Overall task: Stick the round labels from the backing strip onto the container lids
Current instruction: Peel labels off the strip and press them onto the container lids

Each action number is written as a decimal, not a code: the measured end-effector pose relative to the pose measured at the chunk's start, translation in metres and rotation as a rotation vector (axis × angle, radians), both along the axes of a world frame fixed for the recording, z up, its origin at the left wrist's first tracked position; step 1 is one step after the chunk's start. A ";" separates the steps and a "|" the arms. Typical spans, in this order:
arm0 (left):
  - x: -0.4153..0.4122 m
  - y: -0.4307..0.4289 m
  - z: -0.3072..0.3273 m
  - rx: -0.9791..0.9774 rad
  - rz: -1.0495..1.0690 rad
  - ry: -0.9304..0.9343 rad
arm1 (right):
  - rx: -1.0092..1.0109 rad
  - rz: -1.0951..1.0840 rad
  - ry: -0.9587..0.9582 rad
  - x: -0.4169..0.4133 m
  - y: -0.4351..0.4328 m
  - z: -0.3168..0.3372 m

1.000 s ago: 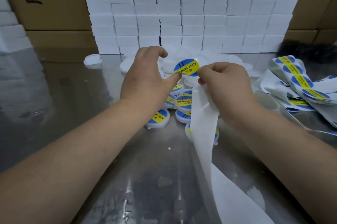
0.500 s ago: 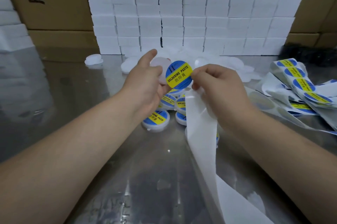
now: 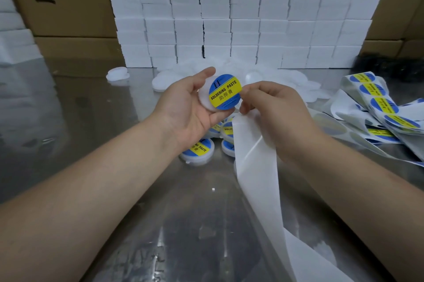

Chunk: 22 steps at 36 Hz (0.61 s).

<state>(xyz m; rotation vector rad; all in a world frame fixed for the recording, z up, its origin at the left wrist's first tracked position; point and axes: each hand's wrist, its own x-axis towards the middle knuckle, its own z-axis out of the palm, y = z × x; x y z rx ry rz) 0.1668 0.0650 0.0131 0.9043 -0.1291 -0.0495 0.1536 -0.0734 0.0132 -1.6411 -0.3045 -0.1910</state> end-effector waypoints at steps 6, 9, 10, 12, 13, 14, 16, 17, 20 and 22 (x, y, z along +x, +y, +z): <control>-0.001 -0.004 -0.002 0.068 0.019 -0.039 | -0.009 0.036 0.007 0.000 0.000 -0.001; 0.000 -0.005 -0.003 0.063 0.046 -0.058 | -0.021 0.031 0.008 0.000 0.001 -0.002; 0.000 -0.005 -0.004 0.063 0.051 -0.066 | -0.022 0.030 0.010 0.000 0.001 -0.001; 0.000 -0.005 -0.004 0.075 0.056 -0.083 | -0.014 0.031 0.016 -0.001 0.001 -0.001; 0.000 -0.005 -0.004 0.081 0.059 -0.092 | -0.010 0.033 0.019 -0.001 0.001 -0.001; -0.001 -0.005 -0.004 0.087 0.063 -0.097 | -0.011 0.034 0.021 -0.001 0.001 -0.001; -0.001 -0.004 -0.004 0.089 0.073 -0.101 | -0.020 0.034 0.019 -0.001 0.001 -0.001; -0.001 -0.005 -0.004 0.090 0.080 -0.101 | -0.023 0.035 0.018 -0.001 0.001 -0.001; -0.002 -0.006 -0.004 0.112 0.096 -0.101 | -0.029 0.045 0.019 -0.001 0.002 -0.001; -0.002 -0.007 -0.004 0.128 0.107 -0.099 | -0.039 0.036 0.015 -0.001 0.002 -0.002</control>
